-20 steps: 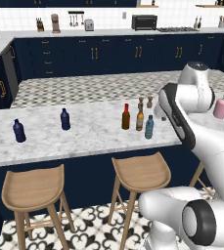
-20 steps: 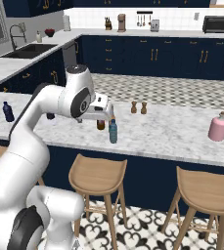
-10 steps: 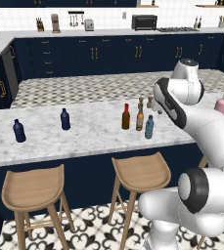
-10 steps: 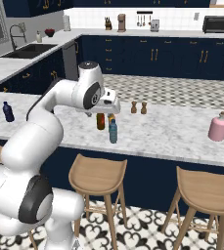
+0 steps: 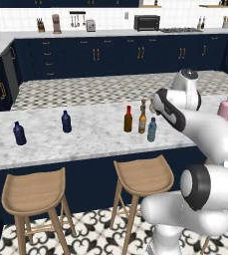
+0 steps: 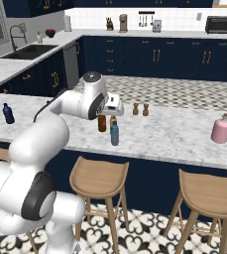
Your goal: Move the plastic bottles in the middle to the plastics group, and the glass bottles in the middle to the glass group.
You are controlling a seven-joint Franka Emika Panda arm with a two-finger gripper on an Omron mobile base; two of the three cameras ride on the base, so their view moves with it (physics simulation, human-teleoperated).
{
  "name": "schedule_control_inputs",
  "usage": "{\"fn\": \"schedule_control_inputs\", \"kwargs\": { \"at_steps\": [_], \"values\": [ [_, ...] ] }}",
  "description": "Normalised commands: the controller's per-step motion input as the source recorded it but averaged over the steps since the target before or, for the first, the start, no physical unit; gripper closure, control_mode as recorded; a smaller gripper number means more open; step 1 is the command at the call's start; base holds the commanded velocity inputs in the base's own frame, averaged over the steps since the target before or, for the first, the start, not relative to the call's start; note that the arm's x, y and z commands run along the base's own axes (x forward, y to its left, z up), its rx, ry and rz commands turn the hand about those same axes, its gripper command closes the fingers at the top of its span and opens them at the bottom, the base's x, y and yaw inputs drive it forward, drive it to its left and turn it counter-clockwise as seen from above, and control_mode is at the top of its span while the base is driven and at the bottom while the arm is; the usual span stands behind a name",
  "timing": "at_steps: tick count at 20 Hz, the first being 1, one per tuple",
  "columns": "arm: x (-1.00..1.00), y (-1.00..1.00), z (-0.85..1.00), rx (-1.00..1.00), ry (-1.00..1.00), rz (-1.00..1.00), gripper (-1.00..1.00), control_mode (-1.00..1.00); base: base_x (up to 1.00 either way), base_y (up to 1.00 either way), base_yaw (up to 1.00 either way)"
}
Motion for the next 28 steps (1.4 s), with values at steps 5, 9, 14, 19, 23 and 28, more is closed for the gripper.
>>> {"fn": "schedule_control_inputs", "kwargs": {
  "at_steps": [5,9,14,19,23,28],
  "values": [
    [0.34,0.00,-0.07,-0.01,-0.06,0.00,-1.00,-1.00,0.00,0.00,0.00],
    [0.35,-0.02,-0.11,0.00,0.00,0.00,-1.00,-1.00,0.00,0.00,0.00],
    [0.29,-0.02,-0.10,0.00,0.00,0.01,-1.00,-1.00,0.00,0.00,0.00],
    [0.26,0.00,-0.25,0.00,0.00,0.01,-1.00,-1.00,0.00,0.00,0.00],
    [0.21,0.00,-0.38,0.00,0.00,0.02,-1.00,-1.00,0.00,0.00,0.00],
    [0.12,-0.01,-0.27,0.00,0.00,0.03,-1.00,-1.00,0.00,0.00,0.00]
  ]
}}
